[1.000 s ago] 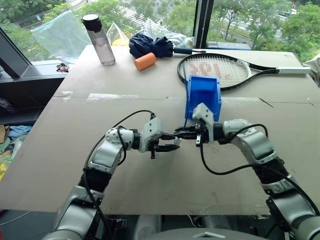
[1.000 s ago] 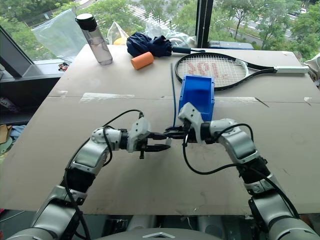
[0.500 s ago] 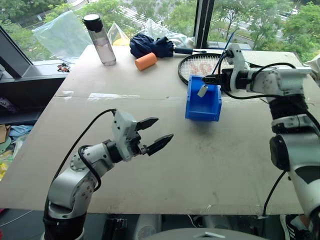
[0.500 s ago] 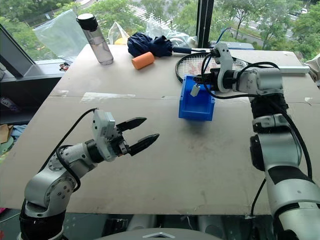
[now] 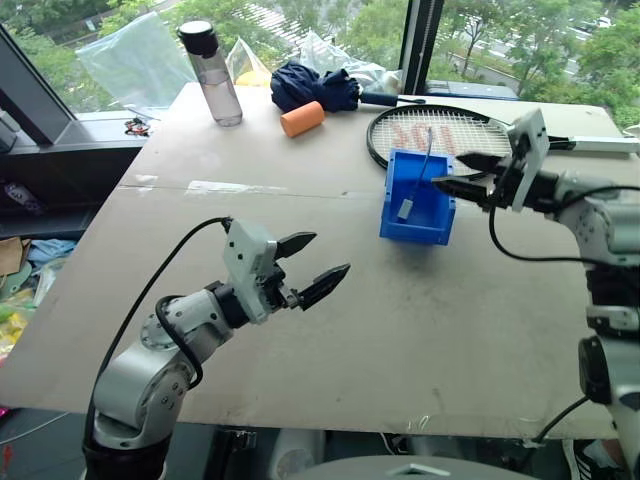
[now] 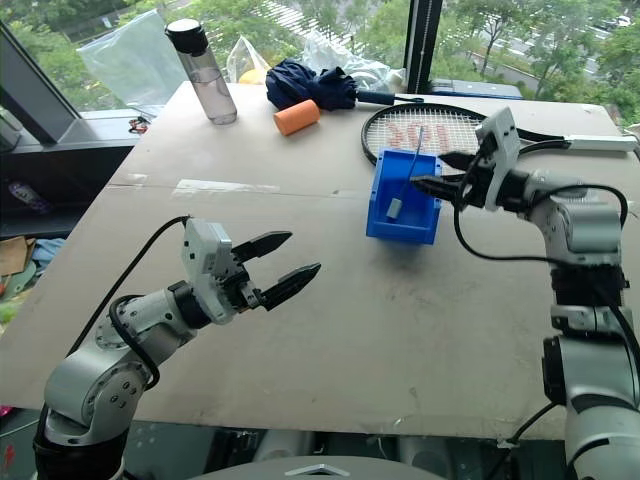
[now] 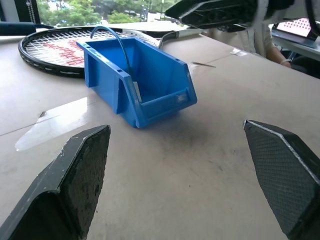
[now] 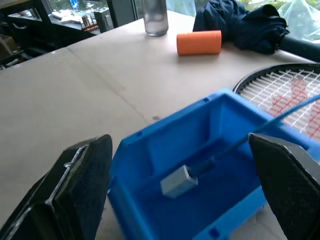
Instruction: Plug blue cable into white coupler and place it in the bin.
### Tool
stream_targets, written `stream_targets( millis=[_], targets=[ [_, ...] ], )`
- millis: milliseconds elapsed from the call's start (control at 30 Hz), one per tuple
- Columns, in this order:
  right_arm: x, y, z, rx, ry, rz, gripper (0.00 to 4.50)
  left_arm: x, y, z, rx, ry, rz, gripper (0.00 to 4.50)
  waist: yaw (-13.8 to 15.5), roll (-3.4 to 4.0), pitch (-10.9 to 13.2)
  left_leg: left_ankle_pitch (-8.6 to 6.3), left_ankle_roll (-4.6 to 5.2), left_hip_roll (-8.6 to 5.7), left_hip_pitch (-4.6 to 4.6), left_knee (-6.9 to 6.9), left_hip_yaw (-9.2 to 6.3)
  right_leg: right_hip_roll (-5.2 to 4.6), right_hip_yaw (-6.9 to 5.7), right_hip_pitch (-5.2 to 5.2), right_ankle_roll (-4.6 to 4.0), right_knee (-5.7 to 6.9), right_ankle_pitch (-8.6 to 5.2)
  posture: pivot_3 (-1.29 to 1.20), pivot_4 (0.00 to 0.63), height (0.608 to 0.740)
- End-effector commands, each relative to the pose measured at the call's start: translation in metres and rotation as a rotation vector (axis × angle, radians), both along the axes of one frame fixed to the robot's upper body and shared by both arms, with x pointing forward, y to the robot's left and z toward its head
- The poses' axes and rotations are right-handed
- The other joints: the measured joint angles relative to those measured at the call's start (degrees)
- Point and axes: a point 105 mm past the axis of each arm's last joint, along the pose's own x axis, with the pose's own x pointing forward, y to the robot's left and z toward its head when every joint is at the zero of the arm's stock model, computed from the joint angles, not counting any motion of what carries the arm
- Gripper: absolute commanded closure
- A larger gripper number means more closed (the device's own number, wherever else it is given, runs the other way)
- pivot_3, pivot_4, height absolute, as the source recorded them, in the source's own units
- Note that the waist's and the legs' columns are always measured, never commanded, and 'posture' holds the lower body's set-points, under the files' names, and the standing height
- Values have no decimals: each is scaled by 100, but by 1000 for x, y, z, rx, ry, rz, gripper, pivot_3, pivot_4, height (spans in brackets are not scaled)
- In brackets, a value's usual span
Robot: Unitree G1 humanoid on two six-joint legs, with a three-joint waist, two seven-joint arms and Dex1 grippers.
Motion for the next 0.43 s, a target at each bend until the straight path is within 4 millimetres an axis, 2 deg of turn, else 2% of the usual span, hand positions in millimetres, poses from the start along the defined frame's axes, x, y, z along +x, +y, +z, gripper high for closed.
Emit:
stream_targets(
  millis=[33,167,367,433],
  targets=[
    [-53,-26,21,-104,-181,-29,30,-7,15,1,39,6,-3,143,-14,14,3,0,0,1,6,1,5,2,3,2,0,1,0,0,150,740],
    [-102,-71,-8,-254,-160,-139,30,-18,41,-11,95,81,10,143,-29,3,-5,0,0,8,42,-1,19,16,15,25,-21,-6,-18,0,150,740],
    [-147,-119,-39,-372,-61,-239,30,-32,64,-26,157,164,7,143,-85,12,6,-1,0,14,84,-1,49,18,44,47,1,-4,-35,0,150,740],
    [-157,-129,-47,-394,-30,-254,30,-34,67,-28,169,172,-4,143,-89,11,5,-1,0,14,85,-1,51,18,46,47,1,-5,-35,0,150,740]
  ],
)
